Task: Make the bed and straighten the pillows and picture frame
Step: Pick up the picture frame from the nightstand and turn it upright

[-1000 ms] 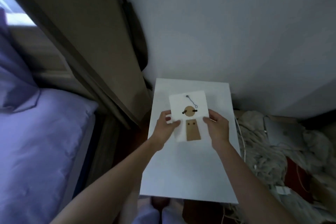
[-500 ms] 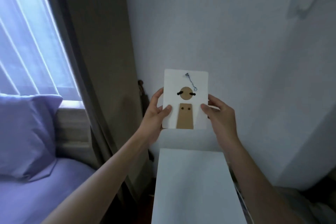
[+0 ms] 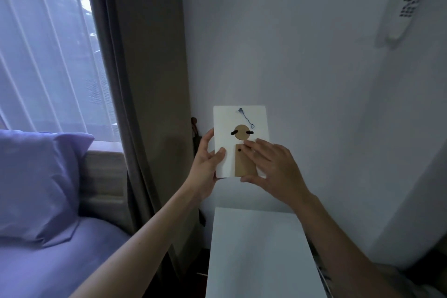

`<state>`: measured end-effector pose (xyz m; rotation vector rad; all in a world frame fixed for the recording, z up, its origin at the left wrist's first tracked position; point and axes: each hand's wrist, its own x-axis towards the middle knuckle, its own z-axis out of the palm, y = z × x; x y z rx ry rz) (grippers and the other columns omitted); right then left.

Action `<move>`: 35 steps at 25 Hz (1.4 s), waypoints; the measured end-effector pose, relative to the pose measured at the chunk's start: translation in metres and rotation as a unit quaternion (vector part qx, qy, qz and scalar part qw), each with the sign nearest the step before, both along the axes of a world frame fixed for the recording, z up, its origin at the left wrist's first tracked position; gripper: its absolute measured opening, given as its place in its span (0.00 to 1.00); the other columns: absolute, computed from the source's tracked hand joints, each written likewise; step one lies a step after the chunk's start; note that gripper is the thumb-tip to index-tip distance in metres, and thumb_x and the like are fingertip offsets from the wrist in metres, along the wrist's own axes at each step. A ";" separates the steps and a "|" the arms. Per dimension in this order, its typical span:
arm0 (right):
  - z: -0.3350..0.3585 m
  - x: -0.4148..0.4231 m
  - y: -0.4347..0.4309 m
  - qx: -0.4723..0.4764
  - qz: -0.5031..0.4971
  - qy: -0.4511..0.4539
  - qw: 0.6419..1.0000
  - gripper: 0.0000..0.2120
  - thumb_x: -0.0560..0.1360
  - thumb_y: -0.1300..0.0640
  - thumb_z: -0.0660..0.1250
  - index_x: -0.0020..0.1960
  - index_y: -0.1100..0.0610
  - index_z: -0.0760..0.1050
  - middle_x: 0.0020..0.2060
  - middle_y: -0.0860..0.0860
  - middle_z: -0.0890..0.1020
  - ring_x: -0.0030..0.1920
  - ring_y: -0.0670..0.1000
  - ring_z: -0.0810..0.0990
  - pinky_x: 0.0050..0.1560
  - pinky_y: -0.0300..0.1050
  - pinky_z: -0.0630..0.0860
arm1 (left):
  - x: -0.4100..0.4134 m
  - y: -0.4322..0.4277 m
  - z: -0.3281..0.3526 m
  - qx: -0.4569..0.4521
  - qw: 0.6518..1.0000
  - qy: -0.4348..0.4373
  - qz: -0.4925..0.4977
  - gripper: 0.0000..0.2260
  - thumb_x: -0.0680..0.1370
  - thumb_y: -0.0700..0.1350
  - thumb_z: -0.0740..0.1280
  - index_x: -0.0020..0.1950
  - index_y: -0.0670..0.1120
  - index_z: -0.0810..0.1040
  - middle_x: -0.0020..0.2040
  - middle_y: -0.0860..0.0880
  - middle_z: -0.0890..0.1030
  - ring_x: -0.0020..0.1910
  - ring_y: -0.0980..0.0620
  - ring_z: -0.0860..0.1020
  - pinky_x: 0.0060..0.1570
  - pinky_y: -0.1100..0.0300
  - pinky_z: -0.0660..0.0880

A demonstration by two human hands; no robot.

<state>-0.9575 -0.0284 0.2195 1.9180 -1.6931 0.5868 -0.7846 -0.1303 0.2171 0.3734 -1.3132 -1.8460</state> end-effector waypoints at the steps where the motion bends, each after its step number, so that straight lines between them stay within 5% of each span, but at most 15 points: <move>1: 0.002 0.002 0.000 0.008 -0.003 0.002 1.000 0.31 0.75 0.35 0.58 0.71 0.52 0.69 0.70 0.47 0.72 0.70 0.51 0.70 0.68 0.56 0.65 | 0.001 -0.001 0.000 -0.001 1.000 -0.004 0.001 0.22 0.80 0.39 0.62 0.69 0.60 0.64 0.54 0.49 0.84 0.49 0.48 0.83 0.41 0.51 0.81; 4: 0.002 0.007 0.001 0.052 0.002 -0.013 0.999 0.30 0.77 0.35 0.51 0.73 0.50 0.65 0.72 0.44 0.69 0.72 0.47 0.67 0.73 0.58 0.56 | 0.005 0.000 -0.002 -0.001 1.000 -0.007 0.008 0.22 0.80 0.39 0.62 0.69 0.60 0.64 0.53 0.49 0.84 0.48 0.48 0.83 0.42 0.50 0.81; 6: 0.001 0.010 0.003 0.116 0.034 -0.187 0.975 0.30 0.76 0.34 0.53 0.75 0.45 0.61 0.72 0.37 0.62 0.73 0.39 0.60 0.75 0.49 0.48 | 0.005 0.003 -0.005 -0.010 1.000 -0.015 0.023 0.22 0.79 0.39 0.62 0.68 0.59 0.64 0.53 0.48 0.84 0.49 0.47 0.83 0.44 0.48 0.81; 8: 0.008 0.016 0.000 0.112 0.054 -0.470 0.874 0.28 0.77 0.36 0.56 0.74 0.41 0.60 0.68 0.33 0.64 0.68 0.34 0.62 0.69 0.38 0.55 | 0.001 0.012 -0.006 -0.064 0.993 -0.065 0.074 0.20 0.79 0.40 0.63 0.67 0.57 0.65 0.55 0.46 0.83 0.50 0.49 0.83 0.48 0.48 0.81; 10: 0.018 0.021 -0.007 0.078 0.047 -0.632 0.770 0.25 0.77 0.38 0.58 0.72 0.43 0.64 0.62 0.34 0.71 0.60 0.36 0.70 0.59 0.36 0.64 | -0.008 0.027 -0.009 -0.189 0.960 -0.148 0.146 0.16 0.79 0.42 0.63 0.65 0.55 0.67 0.55 0.49 0.82 0.48 0.53 0.83 0.48 0.52 0.81; 12: 0.025 0.023 -0.013 0.091 0.050 -0.648 0.755 0.19 0.76 0.39 0.59 0.64 0.45 0.70 0.55 0.39 0.78 0.53 0.36 0.75 0.49 0.37 0.68 | -0.019 0.049 -0.016 -0.330 0.899 -0.209 0.200 0.15 0.80 0.43 0.62 0.67 0.52 0.67 0.50 0.50 0.81 0.43 0.52 0.82 0.43 0.52 0.81; 14: 0.023 0.025 -0.013 0.090 0.046 -0.635 0.766 0.16 0.76 0.42 0.60 0.60 0.48 0.71 0.54 0.44 0.80 0.55 0.42 0.78 0.50 0.41 0.72 | -0.025 0.067 -0.027 -0.410 0.847 -0.229 0.249 0.18 0.80 0.41 0.62 0.69 0.51 0.67 0.47 0.46 0.82 0.41 0.49 0.82 0.41 0.53 0.81; 17: 0.017 0.019 -0.010 0.047 0.073 -0.685 0.723 0.15 0.79 0.53 0.58 0.65 0.52 0.72 0.58 0.50 0.80 0.59 0.50 0.79 0.59 0.48 0.75 | -0.037 0.074 -0.037 -0.478 0.785 -0.295 0.261 0.22 0.80 0.43 0.62 0.74 0.49 0.64 0.68 0.42 0.75 0.62 0.43 0.77 0.59 0.50 0.77; 20: 0.014 0.009 -0.003 -0.004 0.098 -0.742 0.663 0.14 0.80 0.61 0.55 0.62 0.56 0.74 0.55 0.52 0.83 0.55 0.51 0.82 0.53 0.45 0.78 | -0.043 0.072 -0.042 -0.540 0.721 -0.392 0.187 0.24 0.82 0.50 0.56 0.77 0.50 0.56 0.78 0.48 0.57 0.78 0.47 0.54 0.75 0.44 0.52; 22: 0.011 -0.002 0.002 -0.011 0.107 -0.766 0.634 0.13 0.81 0.63 0.54 0.62 0.58 0.73 0.53 0.53 0.84 0.51 0.51 0.84 0.46 0.43 0.80 | -0.037 0.065 -0.045 -0.547 0.740 -0.349 0.177 0.23 0.82 0.53 0.51 0.77 0.50 0.55 0.78 0.52 0.55 0.78 0.52 0.50 0.76 0.44 0.45; 26: 0.013 -0.019 0.012 0.001 0.111 -0.767 0.632 0.14 0.81 0.62 0.55 0.60 0.53 0.76 0.50 0.51 0.85 0.48 0.51 0.84 0.40 0.44 0.81 | -0.018 0.032 -0.030 -0.341 0.871 -0.264 0.236 0.25 0.81 0.52 0.57 0.77 0.58 0.52 0.78 0.59 0.49 0.77 0.57 0.49 0.75 0.51 0.50; 29: 0.016 -0.021 0.014 0.014 0.131 -0.753 0.644 0.18 0.81 0.62 0.55 0.57 0.43 0.78 0.51 0.49 0.85 0.48 0.50 0.84 0.43 0.44 0.81 | -0.009 0.014 -0.015 -0.207 0.958 -0.178 0.092 0.35 0.78 0.43 0.65 0.76 0.62 0.49 0.79 0.56 0.53 0.75 0.49 0.62 0.71 0.46 0.63; 32: 0.015 -0.020 0.011 0.018 0.136 -0.742 0.656 0.21 0.81 0.61 0.57 0.66 0.40 0.71 0.55 0.48 0.84 0.52 0.49 0.83 0.49 0.44 0.81 | -0.001 0.011 -0.010 -0.208 0.968 -0.137 0.011 0.36 0.77 0.35 0.66 0.74 0.65 0.55 0.72 0.51 0.70 0.58 0.46 0.81 0.53 0.45 0.80; 35: 0.012 -0.018 0.008 0.028 0.115 -0.710 0.694 0.24 0.81 0.60 0.58 0.73 0.40 0.61 0.57 0.42 0.82 0.55 0.45 0.82 0.54 0.44 0.79 | 0.001 0.009 -0.009 -0.207 0.966 -0.155 0.030 0.37 0.77 0.32 0.65 0.75 0.63 0.55 0.69 0.52 0.73 0.53 0.47 0.83 0.47 0.47 0.82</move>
